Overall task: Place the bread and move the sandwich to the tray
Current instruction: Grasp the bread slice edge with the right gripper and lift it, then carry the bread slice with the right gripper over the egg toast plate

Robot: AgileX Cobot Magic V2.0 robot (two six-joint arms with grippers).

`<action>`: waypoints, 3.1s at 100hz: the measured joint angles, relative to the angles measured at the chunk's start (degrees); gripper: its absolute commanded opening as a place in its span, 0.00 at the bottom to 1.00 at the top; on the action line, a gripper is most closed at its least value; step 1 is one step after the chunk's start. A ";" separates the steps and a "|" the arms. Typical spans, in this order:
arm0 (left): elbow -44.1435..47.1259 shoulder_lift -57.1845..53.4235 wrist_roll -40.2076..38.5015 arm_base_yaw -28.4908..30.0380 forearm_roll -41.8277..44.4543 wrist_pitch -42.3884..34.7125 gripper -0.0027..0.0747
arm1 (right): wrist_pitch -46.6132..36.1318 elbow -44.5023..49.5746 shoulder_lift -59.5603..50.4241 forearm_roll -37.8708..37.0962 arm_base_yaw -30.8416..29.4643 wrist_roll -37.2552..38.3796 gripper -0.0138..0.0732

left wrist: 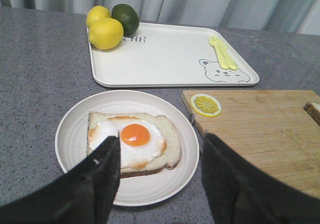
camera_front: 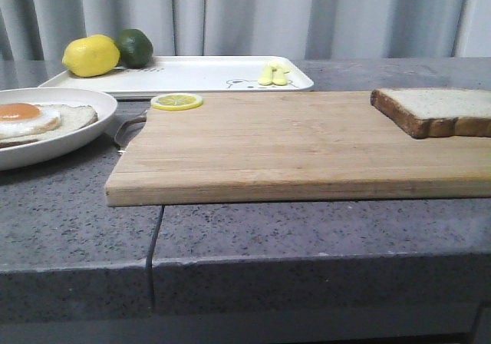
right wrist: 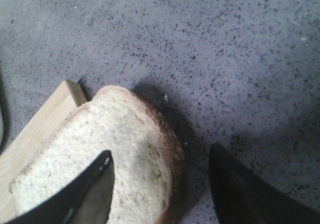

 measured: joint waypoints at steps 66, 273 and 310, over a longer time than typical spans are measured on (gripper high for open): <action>0.00 0.00 0.00 0.00 0.00 1.35 0.48 | -3.07 -0.99 5.50 2.22 3.02 0.13 0.63; 0.00 0.09 0.00 0.00 2.20 1.16 0.48 | -17.24 -13.05 -2.42 15.46 35.88 0.22 0.09; 0.00 0.09 0.00 0.00 2.20 0.93 0.48 | -24.53 -26.41 17.92 20.96 48.72 -0.32 0.09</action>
